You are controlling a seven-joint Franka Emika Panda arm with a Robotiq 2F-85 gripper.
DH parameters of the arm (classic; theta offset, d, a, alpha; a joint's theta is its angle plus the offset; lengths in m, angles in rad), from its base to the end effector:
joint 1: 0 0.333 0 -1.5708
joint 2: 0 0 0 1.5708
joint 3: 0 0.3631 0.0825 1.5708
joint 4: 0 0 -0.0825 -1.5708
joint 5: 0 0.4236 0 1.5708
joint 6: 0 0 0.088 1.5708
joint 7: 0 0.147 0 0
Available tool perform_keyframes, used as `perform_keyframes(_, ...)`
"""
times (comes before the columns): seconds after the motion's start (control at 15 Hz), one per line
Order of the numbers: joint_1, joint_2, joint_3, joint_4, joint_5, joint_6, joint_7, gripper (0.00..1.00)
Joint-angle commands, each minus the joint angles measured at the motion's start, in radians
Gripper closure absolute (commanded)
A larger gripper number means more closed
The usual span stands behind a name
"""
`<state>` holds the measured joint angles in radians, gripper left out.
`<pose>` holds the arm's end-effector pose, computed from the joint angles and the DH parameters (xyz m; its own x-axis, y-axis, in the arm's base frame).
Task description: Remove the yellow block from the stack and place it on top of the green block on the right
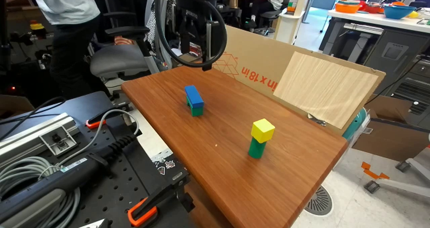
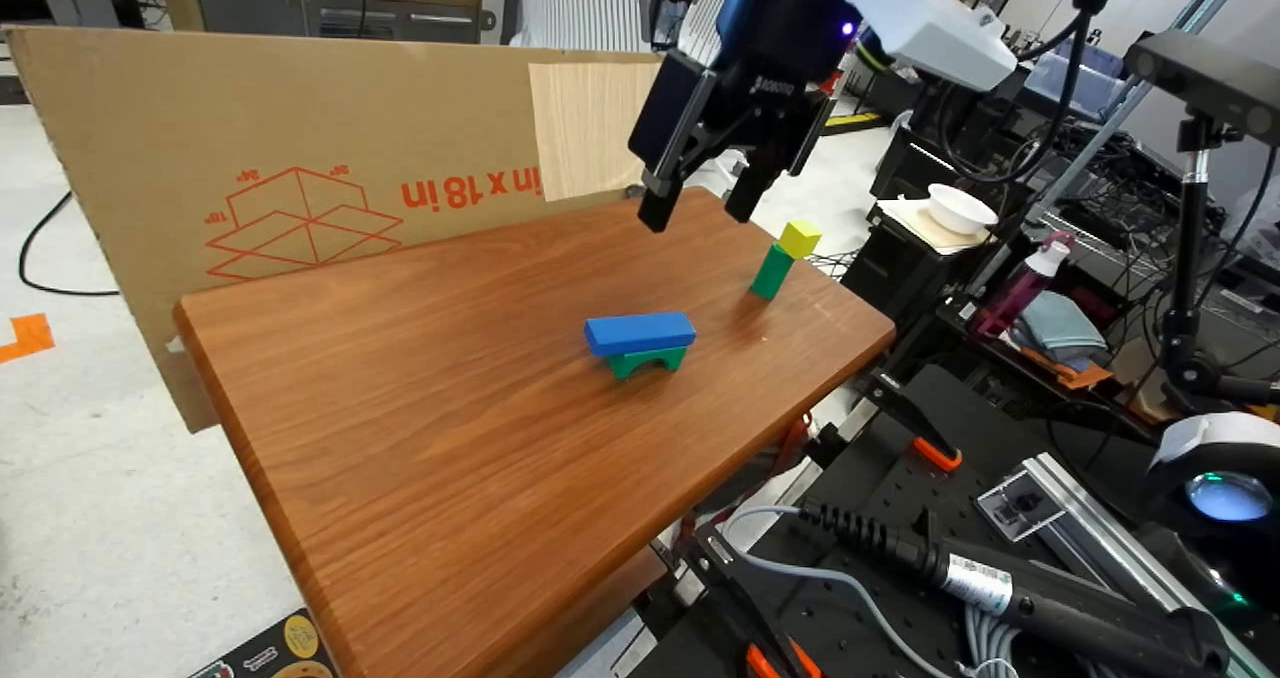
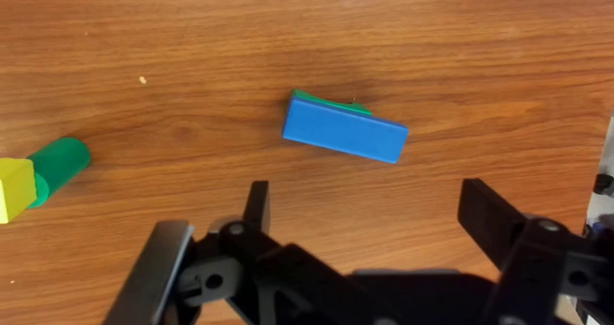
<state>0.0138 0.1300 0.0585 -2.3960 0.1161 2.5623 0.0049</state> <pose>0.5327 0.0398 0.2406 0.9990 -0.0305 0.0322 -0.0280 -0.9968 -0.0746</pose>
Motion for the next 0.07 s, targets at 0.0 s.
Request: perform_keyframes(0.0, 0.005, -0.001, -0.006, 0.001, 0.001, -0.003, 0.000, 0.00)
